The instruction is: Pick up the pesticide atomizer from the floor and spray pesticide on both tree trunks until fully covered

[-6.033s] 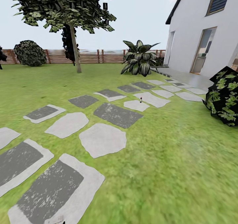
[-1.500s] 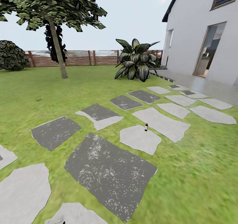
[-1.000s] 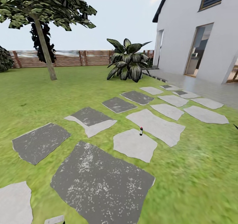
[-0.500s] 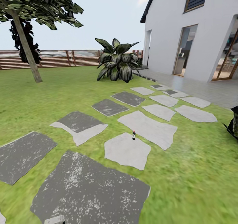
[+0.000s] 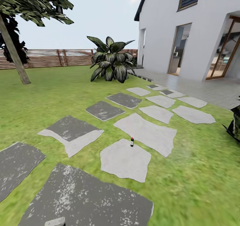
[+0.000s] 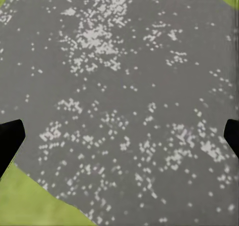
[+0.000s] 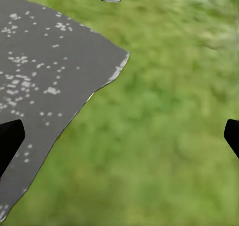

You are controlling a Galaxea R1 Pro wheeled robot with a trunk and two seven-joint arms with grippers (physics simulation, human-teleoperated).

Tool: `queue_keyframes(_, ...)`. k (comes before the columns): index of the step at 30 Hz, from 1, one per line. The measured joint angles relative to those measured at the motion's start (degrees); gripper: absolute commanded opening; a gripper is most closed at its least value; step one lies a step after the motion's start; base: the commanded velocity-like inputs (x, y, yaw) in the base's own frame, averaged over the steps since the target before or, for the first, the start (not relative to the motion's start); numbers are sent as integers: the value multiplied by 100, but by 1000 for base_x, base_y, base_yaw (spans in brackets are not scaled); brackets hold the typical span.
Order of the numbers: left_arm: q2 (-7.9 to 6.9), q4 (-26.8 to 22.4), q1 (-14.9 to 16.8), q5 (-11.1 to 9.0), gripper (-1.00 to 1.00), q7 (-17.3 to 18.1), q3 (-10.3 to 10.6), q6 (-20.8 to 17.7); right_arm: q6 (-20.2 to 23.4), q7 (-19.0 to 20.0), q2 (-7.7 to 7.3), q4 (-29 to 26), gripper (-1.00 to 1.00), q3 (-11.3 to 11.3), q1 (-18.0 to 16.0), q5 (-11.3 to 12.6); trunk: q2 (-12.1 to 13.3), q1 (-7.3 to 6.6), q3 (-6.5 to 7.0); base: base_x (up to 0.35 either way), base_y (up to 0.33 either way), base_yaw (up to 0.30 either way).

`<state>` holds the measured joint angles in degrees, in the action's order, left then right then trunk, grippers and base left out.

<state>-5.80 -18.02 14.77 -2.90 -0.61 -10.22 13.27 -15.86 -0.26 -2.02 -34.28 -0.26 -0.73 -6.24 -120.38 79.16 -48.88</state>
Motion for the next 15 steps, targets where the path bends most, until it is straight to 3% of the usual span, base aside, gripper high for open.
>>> queue_keyframes(15,0,0,-1,0,100,-1,-3,0,-3,0,0,0,100,0,3,0,0,0,0,318,171,-266)
